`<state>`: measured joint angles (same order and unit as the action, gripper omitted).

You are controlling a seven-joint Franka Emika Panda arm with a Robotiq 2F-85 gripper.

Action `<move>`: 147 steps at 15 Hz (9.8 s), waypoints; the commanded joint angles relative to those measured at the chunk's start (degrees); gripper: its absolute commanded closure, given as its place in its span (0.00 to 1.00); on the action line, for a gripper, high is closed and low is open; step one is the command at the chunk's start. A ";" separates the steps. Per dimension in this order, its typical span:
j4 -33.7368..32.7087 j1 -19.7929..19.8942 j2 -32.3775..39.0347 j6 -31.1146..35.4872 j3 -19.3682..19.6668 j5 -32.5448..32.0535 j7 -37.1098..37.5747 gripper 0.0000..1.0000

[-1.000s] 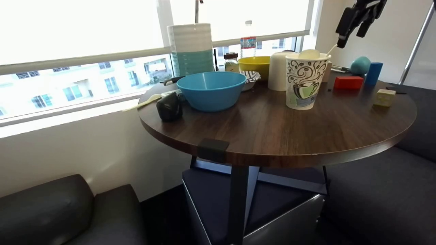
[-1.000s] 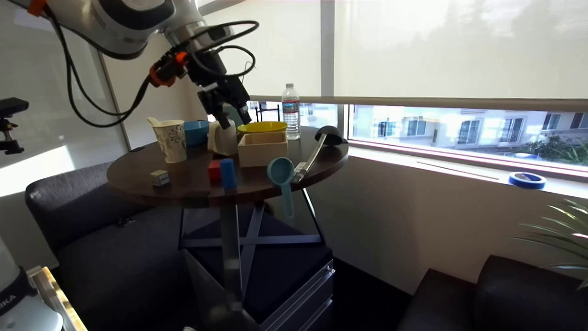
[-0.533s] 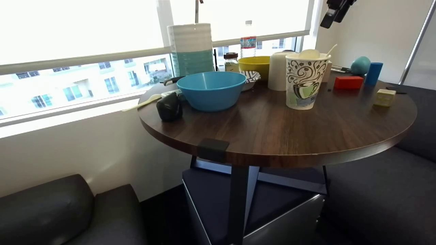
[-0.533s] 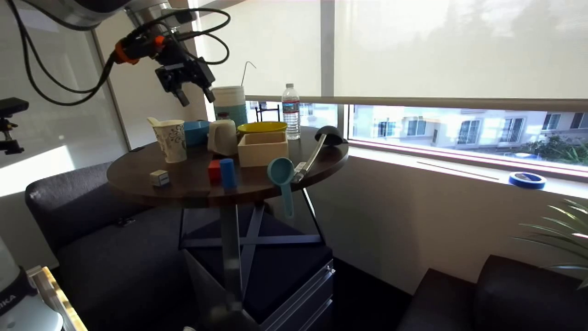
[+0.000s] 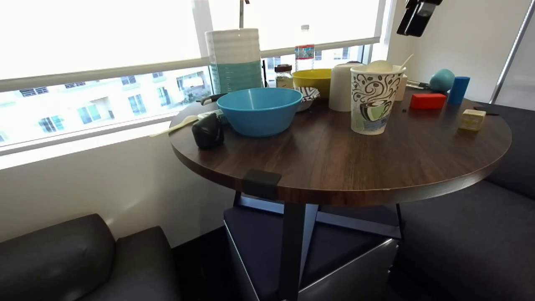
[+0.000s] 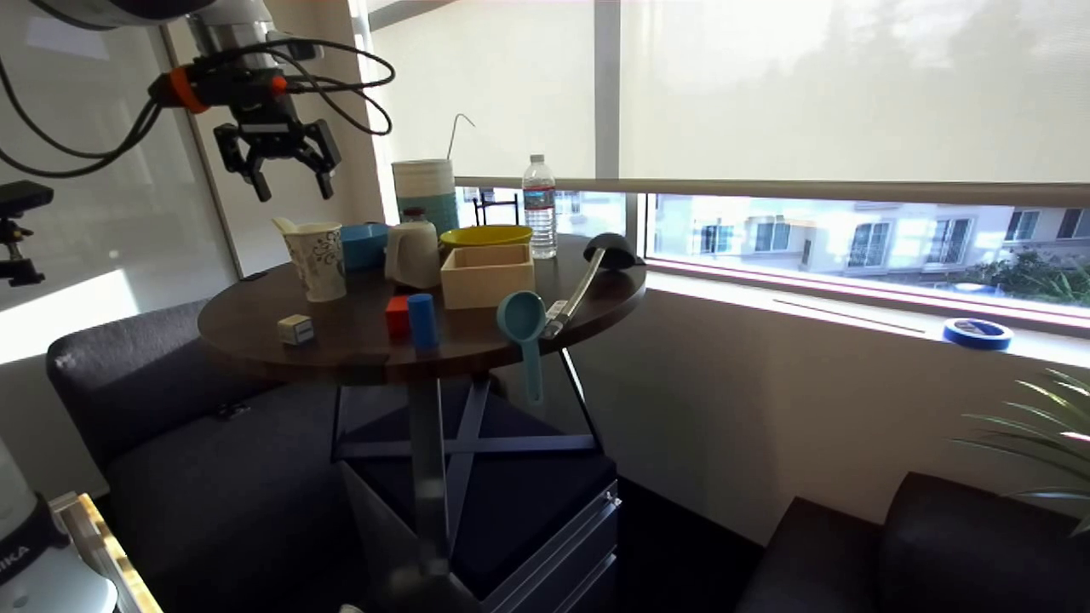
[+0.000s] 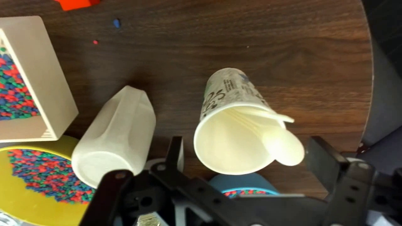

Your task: Remove the spoon from the cup, then put the fork on the cup

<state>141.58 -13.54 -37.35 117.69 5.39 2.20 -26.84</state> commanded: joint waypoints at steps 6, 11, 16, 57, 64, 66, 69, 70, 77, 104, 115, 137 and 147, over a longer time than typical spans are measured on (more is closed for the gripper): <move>-0.11 -2.76 0.87 -1.30 -0.54 1.87 -7.81 0.00; 0.24 -3.39 2.96 1.65 -0.63 5.10 -7.54 0.00; 0.48 -2.69 5.43 5.46 -1.88 3.91 -7.27 0.00; 0.17 0.74 5.42 12.38 -3.05 -0.02 -5.62 0.99; 0.56 2.05 1.90 11.82 -3.76 -2.91 -3.80 0.99; 0.48 2.16 0.47 11.43 -3.73 -3.52 -3.09 0.99; 0.62 1.91 -1.12 10.63 -3.80 -4.16 -2.68 0.99; 0.56 1.89 -1.42 10.45 -3.83 -4.33 -2.57 0.99; 0.04 2.70 -4.17 9.59 -4.38 -7.02 0.05 0.99; -3.93 -5.55 -2.04 4.80 0.39 5.70 -0.62 0.99; -10.75 -5.67 16.60 0.16 2.27 18.24 -10.08 0.99; -14.50 3.54 22.00 0.31 -4.08 15.43 -8.81 0.02; -13.29 10.26 11.70 -7.08 -9.96 -7.53 22.25 0.00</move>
<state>127.28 -5.38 -22.37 115.15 -2.11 -0.50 -12.89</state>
